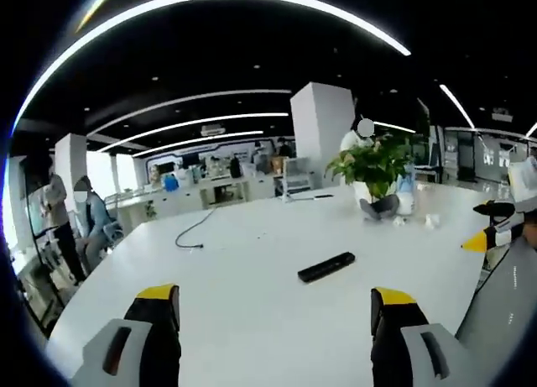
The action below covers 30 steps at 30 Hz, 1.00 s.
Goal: Press the specified remote control buttons in sequence, fully releasing each button before pressing the next.
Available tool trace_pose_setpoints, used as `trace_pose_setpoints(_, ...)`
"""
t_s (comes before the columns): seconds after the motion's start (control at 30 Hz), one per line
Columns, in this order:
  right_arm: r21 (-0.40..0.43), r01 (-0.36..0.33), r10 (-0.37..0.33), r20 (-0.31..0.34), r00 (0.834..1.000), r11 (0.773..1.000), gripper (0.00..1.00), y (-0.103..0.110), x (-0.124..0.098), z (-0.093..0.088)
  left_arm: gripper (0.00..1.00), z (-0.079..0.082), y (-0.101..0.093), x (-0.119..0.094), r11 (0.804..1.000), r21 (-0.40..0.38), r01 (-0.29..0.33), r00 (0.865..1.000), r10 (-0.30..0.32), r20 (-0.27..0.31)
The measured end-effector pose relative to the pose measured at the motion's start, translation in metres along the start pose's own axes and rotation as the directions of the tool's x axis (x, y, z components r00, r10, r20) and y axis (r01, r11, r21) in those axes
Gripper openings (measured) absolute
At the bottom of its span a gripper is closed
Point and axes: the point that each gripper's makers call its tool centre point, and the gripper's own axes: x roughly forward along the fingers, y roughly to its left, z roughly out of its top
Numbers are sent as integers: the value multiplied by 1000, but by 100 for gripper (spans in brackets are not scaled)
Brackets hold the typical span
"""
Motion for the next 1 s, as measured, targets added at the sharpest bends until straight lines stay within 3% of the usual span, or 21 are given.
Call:
trace_pose_setpoints(0.1, 4, -6, 6, 5, 1000, 1000, 97, 0, -1, 1, 97, -7, -5, -12, 999, 5, -39, 999, 40, -7)
trace_pose_setpoints(0.3, -2, -12, 12, 13, 1000, 1000, 97, 1, -1, 2, 96, -13, -8, -18, 992, -67, -103, 995, 104, 13)
trace_pose_setpoints(0.5, -20, -23, 23, -3, 1000, 1000, 96, 3, -1, -1, 95, -23, -16, -15, 996, -35, -87, 996, 86, -11)
trace_pose_setpoints(0.73, -13, -11, 11, -8, 1000, 1000, 94, 1, -1, -3, 89, -38, -24, -13, 998, 29, -56, 995, 58, -81)
trace_pose_setpoints(0.87, -8, -5, 5, -9, 1000, 1000, 94, 0, -1, -3, 90, -33, -26, -14, 998, 45, -53, 997, 55, -57)
trace_pose_setpoints(1.0, -13, -5, 5, -14, 1000, 1000, 94, 0, -1, -4, 93, -36, -27, -13, 998, 43, -45, 996, 48, -75)
